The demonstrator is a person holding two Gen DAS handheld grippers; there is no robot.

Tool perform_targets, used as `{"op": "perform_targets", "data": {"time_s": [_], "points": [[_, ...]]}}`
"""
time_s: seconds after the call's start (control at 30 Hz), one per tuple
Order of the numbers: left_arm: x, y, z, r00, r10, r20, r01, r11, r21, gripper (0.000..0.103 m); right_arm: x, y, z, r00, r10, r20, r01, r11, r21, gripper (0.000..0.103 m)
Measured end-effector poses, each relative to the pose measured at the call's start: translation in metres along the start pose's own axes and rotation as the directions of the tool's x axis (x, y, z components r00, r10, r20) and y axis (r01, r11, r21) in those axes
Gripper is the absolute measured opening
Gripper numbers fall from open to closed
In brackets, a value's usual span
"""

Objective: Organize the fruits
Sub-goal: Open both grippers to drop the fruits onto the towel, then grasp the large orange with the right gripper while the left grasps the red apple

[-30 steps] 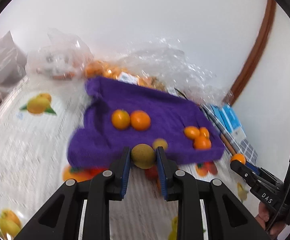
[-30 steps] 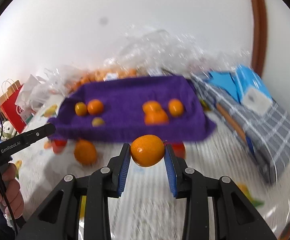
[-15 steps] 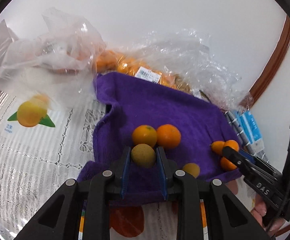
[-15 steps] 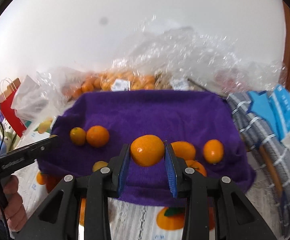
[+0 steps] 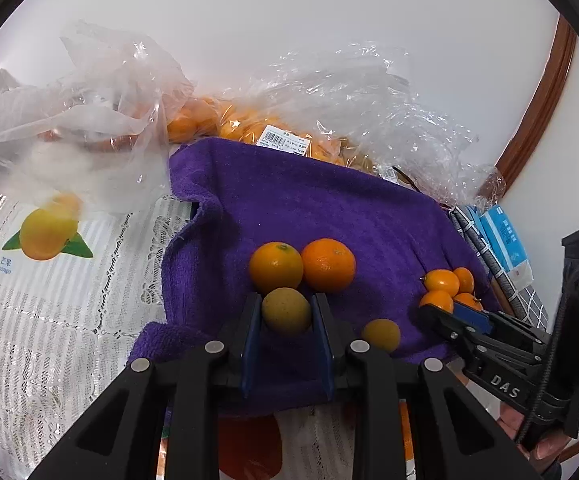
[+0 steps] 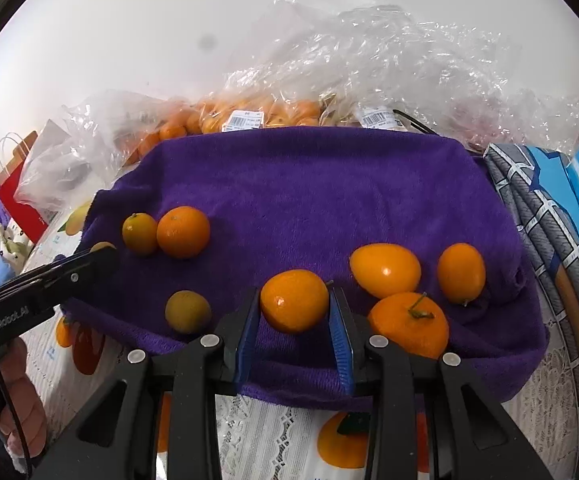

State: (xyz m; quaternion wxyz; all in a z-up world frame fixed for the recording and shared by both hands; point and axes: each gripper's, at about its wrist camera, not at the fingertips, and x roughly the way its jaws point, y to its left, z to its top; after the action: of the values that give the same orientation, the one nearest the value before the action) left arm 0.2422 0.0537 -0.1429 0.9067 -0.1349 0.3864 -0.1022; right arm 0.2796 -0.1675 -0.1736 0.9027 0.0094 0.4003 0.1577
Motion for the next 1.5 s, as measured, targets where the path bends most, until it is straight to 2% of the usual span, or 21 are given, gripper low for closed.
{"op": "perform_targets", "data": {"time_s": [0.13,0.2,0.33,0.43,0.5,0.57,0.77,0.87,0.97,1.03,1.07,1.27,1.37,1.5], "points": [[0.001,-0.003,-0.001,1.0,-0.001,0.001,0.001,1.0,0.019,0.026,-0.014,-0.002,-0.003,0.999,0.032,0.034,-0.033,0.999,0.029,0.047],[0.0,-0.005,-0.001,1.0,-0.01,0.007,0.009,1.0,0.029,0.032,-0.024,0.0,-0.005,0.998,0.042,0.053,-0.045,0.998,0.039,0.048],[-0.012,-0.005,0.0,0.998,0.018,0.054,-0.021,0.999,0.039,0.034,-0.046,0.013,-0.015,0.995,0.068,0.072,-0.071,0.997,0.043,0.051],[-0.03,0.002,0.004,0.995,0.019,0.101,-0.021,1.0,0.016,0.036,-0.059,0.026,-0.026,0.992,0.108,0.067,-0.109,0.994,0.017,0.056],[-0.044,0.012,0.004,0.991,-0.01,0.134,0.013,1.0,-0.023,0.044,-0.064,0.04,-0.033,0.99,0.124,0.062,-0.123,0.992,-0.023,0.06],[-0.057,0.02,0.001,0.99,0.003,0.144,0.002,0.999,-0.036,0.044,-0.064,0.052,-0.039,0.99,0.125,0.058,-0.122,0.991,-0.052,0.064],[-0.084,0.043,-0.034,0.991,0.02,0.133,-0.01,0.997,-0.074,0.045,-0.049,0.068,-0.052,0.994,0.11,0.006,-0.11,0.991,-0.07,0.064],[-0.092,0.053,-0.053,0.992,0.007,0.129,0.007,0.994,-0.113,0.045,-0.04,0.072,-0.057,0.997,0.076,-0.008,-0.076,0.993,-0.091,0.064],[-0.096,0.053,-0.056,0.989,-0.02,0.147,0.037,0.993,-0.111,0.045,-0.03,0.073,-0.059,0.998,0.056,-0.023,-0.058,0.994,-0.094,0.062],[-0.094,0.049,-0.057,0.989,-0.014,0.15,0.028,0.995,-0.093,0.045,-0.024,0.076,-0.061,0.997,0.053,-0.048,-0.058,0.992,-0.114,0.047],[-0.092,0.046,-0.058,0.99,-0.007,0.142,0.019,0.996,-0.083,0.045,-0.024,0.077,-0.063,0.997,0.052,-0.054,-0.059,0.991,-0.124,0.042],[-0.076,0.023,-0.066,0.998,-0.006,0.061,0.005,1.0,0.025,0.045,-0.048,0.067,-0.069,0.999,0.051,0.009,-0.05,0.993,-0.105,0.042],[-0.064,0.001,-0.068,0.999,-0.034,-0.009,0.035,0.997,0.064,0.045,-0.068,0.054,-0.076,0.999,0.012,0.05,-0.008,0.996,-0.089,0.042],[-0.043,-0.033,-0.07,0.997,-0.005,-0.072,0.015,0.99,0.14,0.045,-0.095,0.029,-0.091,0.997,-0.028,0.076,0.033,0.997,-0.068,0.042]]}}
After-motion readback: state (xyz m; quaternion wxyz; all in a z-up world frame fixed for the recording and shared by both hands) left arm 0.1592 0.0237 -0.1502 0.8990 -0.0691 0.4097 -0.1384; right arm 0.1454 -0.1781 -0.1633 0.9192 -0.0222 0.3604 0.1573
